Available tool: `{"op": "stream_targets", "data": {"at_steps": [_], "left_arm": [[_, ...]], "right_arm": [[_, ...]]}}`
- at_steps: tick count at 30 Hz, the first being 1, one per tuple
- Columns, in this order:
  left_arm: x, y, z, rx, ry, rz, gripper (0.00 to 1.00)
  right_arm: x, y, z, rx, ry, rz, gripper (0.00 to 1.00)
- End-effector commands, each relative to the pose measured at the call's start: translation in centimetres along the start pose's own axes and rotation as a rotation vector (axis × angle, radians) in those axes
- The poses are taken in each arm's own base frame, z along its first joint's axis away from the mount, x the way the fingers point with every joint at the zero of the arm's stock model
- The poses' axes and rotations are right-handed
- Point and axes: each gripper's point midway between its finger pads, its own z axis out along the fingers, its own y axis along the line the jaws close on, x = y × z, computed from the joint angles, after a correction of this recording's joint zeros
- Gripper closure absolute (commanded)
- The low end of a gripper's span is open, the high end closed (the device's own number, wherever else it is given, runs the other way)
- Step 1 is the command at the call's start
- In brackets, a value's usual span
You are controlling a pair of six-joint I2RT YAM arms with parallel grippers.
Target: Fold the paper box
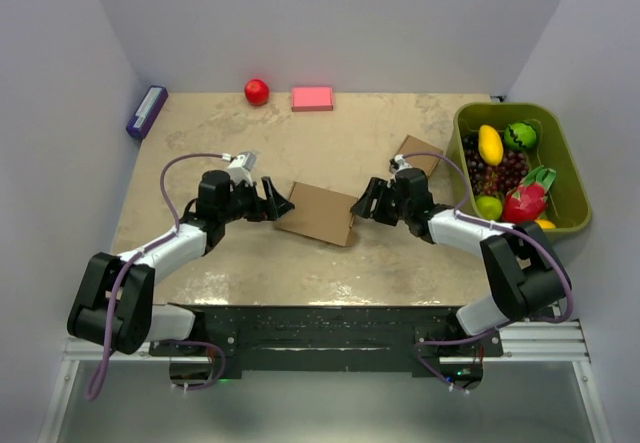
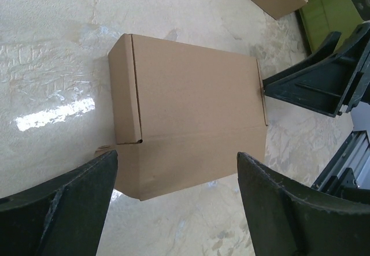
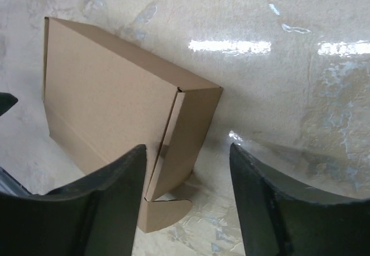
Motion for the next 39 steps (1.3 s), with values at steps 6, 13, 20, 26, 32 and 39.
{"op": "stream_targets", "data": {"at_steps": [6, 13, 20, 26, 32, 39], "left_arm": [[-0.9, -0.1, -0.1, -0.007, -0.041, 0.015, 0.12], [-1.0, -0.1, -0.1, -0.008, -0.042, 0.018, 0.12], [-1.1, 0.3, -0.3, -0.030, -0.047, 0.028, 0.12], [-1.6, 0.7, -0.4, -0.050, -0.063, 0.031, 0.11], [-1.1, 1.3, -0.7, -0.076, -0.068, 0.018, 0.11], [-0.4, 1.5, -0.3, -0.062, -0.071, -0.019, 0.10]], "right_arm": [[0.9, 1.9, -0.1, -0.114, 0.019, 0.046, 0.28], [3.0, 2.1, 1.6, -0.145, 0.067, 0.126, 0.33], [3.6, 0.5, 1.7, -0.070, 0.069, 0.143, 0.76], [4.7, -1.1, 1.4, -0.012, 0.078, 0.171, 0.94], [5.2, -2.2, 1.6, 0.026, 0.079, 0.190, 1.00], [5.5, -3.5, 1.4, 0.075, 0.074, 0.192, 1.00]]}}
